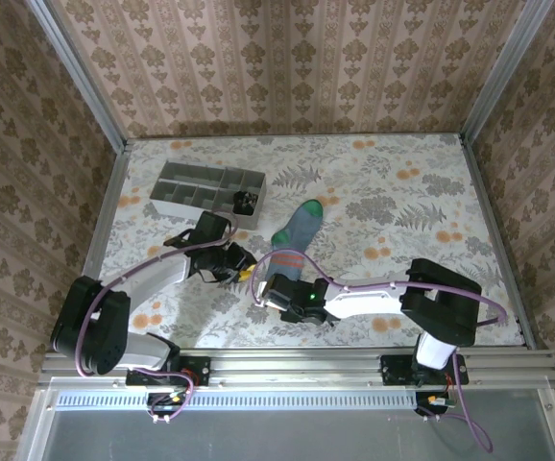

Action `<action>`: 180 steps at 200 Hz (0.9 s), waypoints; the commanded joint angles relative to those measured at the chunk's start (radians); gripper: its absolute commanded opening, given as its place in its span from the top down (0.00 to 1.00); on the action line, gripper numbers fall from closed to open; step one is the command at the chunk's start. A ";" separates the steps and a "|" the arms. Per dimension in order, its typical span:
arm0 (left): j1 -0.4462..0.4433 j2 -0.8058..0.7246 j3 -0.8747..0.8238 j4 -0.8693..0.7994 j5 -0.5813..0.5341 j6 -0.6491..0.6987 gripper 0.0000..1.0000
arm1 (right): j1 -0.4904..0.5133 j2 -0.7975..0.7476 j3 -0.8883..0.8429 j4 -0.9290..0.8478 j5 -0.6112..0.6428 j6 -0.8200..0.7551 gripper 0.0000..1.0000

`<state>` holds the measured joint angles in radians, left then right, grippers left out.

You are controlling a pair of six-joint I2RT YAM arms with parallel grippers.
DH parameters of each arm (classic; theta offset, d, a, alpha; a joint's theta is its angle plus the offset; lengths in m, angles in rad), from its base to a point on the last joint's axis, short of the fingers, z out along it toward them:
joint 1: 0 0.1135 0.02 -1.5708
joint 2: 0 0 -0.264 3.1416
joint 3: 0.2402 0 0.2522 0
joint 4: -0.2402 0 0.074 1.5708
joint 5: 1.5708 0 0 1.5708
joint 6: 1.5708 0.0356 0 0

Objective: Roll the socks

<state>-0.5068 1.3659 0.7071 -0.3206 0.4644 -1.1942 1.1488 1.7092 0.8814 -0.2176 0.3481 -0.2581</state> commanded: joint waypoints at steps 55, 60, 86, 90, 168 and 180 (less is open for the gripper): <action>0.025 -0.060 -0.032 -0.022 0.008 -0.023 0.75 | 0.014 0.017 0.121 -0.126 -0.119 0.110 1.00; 0.026 -0.061 -0.033 -0.021 0.009 -0.026 0.75 | 0.013 0.017 0.126 -0.134 -0.140 0.116 1.00; 0.026 -0.059 -0.042 -0.019 0.015 -0.047 0.75 | -0.009 0.023 0.142 -0.161 -0.226 0.156 1.00; 0.026 -0.059 -0.043 -0.020 0.015 -0.051 0.75 | -0.015 0.023 0.141 -0.161 -0.238 0.164 1.00; 0.016 -0.057 -0.047 -0.069 0.037 -0.094 0.74 | -0.030 -0.108 0.024 -0.053 -0.276 0.120 0.55; 0.013 -0.060 -0.050 -0.070 0.036 -0.097 0.75 | -0.017 -0.141 -0.001 -0.026 -0.241 0.071 0.52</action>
<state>-0.4892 1.3205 0.6743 -0.3599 0.4835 -1.2655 1.1080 1.6588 0.9253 -0.3115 0.0746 -0.1101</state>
